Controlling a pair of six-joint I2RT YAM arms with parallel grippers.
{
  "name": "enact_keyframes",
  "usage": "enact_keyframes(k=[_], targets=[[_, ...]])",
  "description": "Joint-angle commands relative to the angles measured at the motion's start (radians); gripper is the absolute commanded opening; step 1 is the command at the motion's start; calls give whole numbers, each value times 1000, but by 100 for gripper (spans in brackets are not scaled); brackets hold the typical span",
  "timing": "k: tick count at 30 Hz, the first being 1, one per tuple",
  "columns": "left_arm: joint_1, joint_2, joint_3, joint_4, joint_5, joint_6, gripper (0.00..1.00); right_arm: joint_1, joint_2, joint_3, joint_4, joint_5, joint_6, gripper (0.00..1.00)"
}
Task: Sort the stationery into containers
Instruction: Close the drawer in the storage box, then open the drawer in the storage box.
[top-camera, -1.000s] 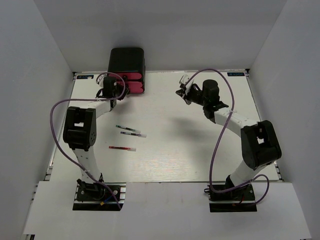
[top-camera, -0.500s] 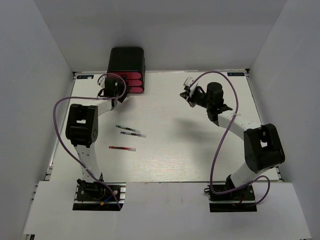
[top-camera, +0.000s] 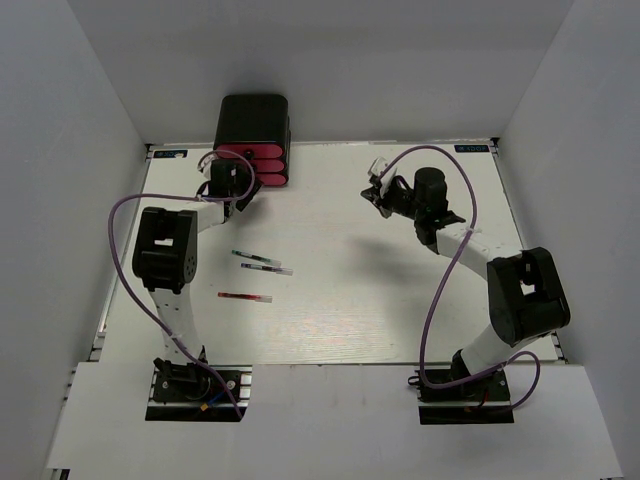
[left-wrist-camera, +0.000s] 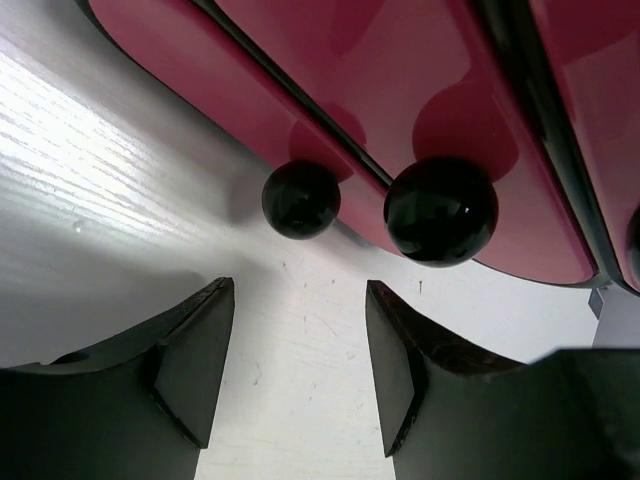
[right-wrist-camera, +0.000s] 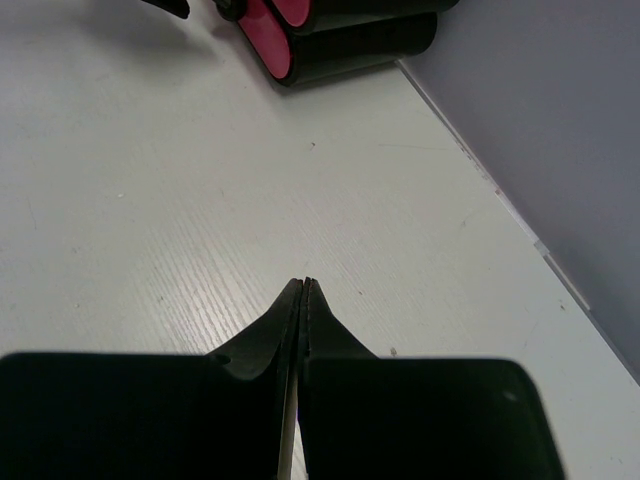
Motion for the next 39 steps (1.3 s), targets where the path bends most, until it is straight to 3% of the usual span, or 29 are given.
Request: enact_keyframes(k=[1,16,28,30,33,36,39], targets=[[4,7,29,35,-20,30,65,-14,-30,-13,38,-11,-1,0],[4,81,52,153,-135,-10,59,-22,-9,-2,30,-15,-7,0],[4,112,83,142,-155,-37,52,-22,-7,-1,19,-23,-15,0],[4,112,72,155,-155,-37,48,-22,-7,-1,15,-29,-13,0],[4,101,52,176,-155,-37,27,-21,-12,-8,12,-37,-13,0],[4,90,28,176,-155,-37,14,-21,-18,-10,10,-41,-12,0],[4,46,-37,202,-142,-37,10,-22,-18,-11,7,-43,-16,0]])
